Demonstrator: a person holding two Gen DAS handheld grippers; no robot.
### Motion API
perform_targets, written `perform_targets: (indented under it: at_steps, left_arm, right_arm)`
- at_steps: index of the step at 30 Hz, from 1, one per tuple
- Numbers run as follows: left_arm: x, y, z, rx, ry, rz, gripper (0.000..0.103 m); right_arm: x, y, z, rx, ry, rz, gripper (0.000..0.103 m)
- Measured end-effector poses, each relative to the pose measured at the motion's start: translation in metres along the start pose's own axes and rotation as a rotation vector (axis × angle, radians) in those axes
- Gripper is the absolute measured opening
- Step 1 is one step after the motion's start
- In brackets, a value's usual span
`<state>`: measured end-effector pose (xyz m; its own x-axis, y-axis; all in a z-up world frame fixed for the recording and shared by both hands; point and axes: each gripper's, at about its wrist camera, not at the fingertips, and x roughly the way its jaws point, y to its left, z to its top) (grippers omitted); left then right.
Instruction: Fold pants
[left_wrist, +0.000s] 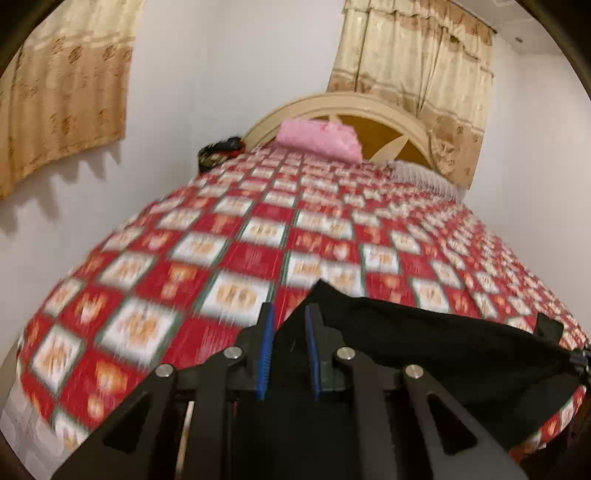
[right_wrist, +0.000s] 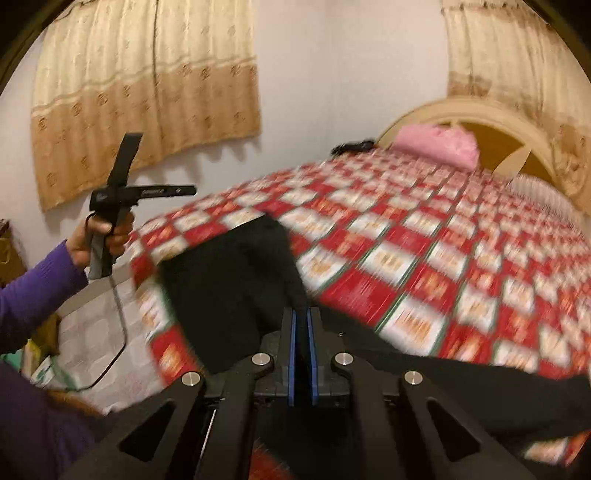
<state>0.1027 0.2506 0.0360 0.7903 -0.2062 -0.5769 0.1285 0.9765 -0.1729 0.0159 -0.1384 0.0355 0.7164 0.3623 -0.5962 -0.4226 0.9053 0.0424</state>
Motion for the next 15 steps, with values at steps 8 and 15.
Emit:
perform_targets:
  at_steps: [8, 15]
  left_arm:
    - [0.023, -0.015, -0.029, 0.02, 0.202, -0.022, 0.029]
    - [0.03, -0.051, 0.003, 0.061, 0.159, -0.036, 0.088]
  right_arm:
    - [0.05, 0.019, -0.084, 0.103, 0.192, 0.045, 0.006]
    - [0.028, -0.009, -0.067, 0.293, 0.129, 0.155, 0.015]
